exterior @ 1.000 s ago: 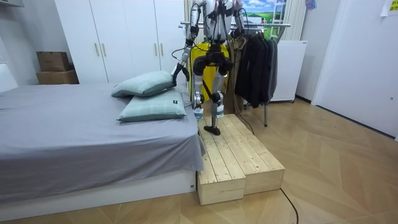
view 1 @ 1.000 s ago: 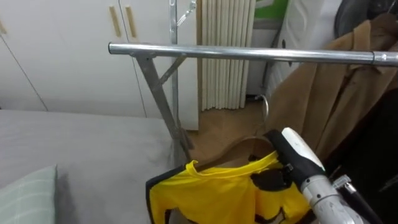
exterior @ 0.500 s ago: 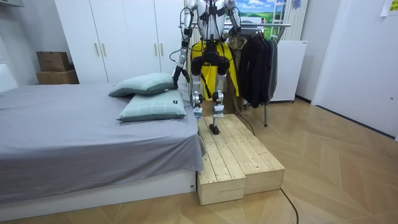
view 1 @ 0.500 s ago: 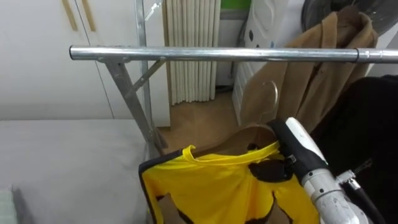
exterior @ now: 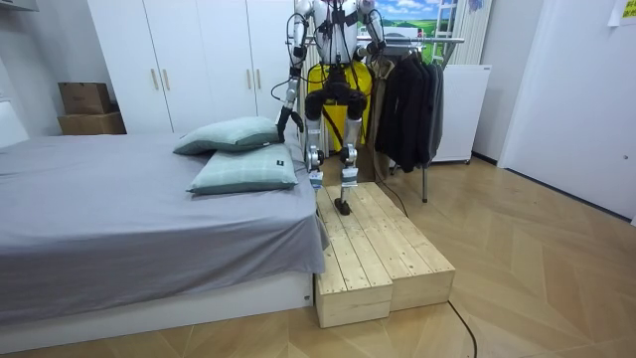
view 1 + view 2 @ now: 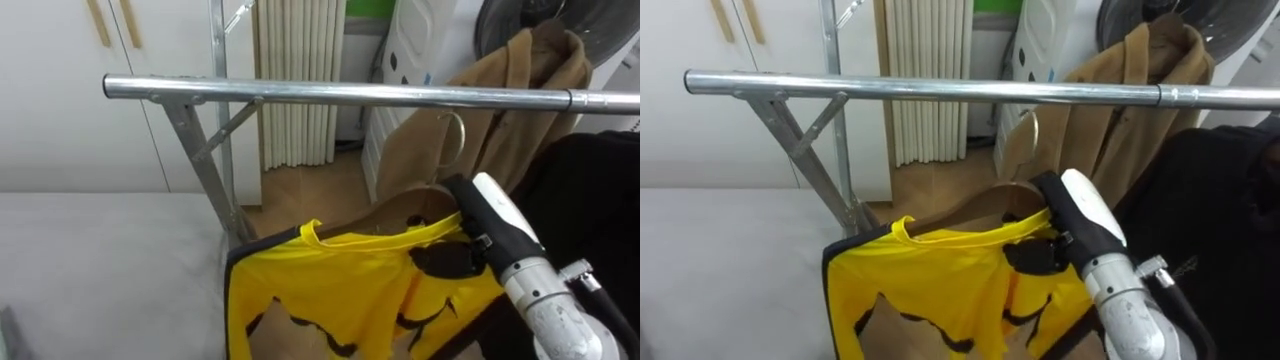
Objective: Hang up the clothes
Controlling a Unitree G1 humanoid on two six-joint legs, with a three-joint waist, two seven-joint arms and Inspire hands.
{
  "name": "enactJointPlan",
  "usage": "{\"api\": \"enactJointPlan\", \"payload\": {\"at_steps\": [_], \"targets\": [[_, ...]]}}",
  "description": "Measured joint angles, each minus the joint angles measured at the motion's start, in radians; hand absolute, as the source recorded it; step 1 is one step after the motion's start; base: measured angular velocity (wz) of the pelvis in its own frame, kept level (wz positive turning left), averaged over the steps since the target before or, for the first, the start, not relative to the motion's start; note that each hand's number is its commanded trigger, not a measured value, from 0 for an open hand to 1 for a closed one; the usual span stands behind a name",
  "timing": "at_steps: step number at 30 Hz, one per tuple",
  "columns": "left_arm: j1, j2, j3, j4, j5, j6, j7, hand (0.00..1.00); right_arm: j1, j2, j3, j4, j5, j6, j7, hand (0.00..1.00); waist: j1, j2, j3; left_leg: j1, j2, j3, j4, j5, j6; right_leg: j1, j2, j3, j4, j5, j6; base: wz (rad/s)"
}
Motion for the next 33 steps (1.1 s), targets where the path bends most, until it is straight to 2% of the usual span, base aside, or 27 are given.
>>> {"api": "enactJointPlan", "payload": {"at_steps": [13,24,33], "targets": [[0.003,0.000,0.003,0.000,0.009,0.002,-0.001,0.00,-0.005,-0.026,-0.001,0.000,0.026,0.000,0.076,1.00,0.007,-0.007,-0.0037,0.013,0.002,-0.005,-0.001,0.000,0.000,0.021,0.001,0.000,-0.016,0.008,0.000,0.00],[0.007,0.000,0.003,-0.015,0.020,0.001,-0.001,0.00,-0.067,-0.026,-0.003,0.000,0.033,0.002,0.101,1.00,0.018,-0.007,-0.0037,0.014,0.003,-0.013,0.000,0.000,0.000,0.022,0.001,-0.008,-0.014,0.011,-0.002,0.01],[0.007,0.001,0.003,-0.018,0.028,-0.009,-0.003,0.00,-0.068,-0.026,-0.003,0.029,0.200,0.001,0.108,1.00,0.044,-0.019,-0.0020,0.024,0.005,-0.017,0.000,-0.003,-0.005,0.032,0.001,-0.019,-0.014,0.012,-0.003,0.01]]}}
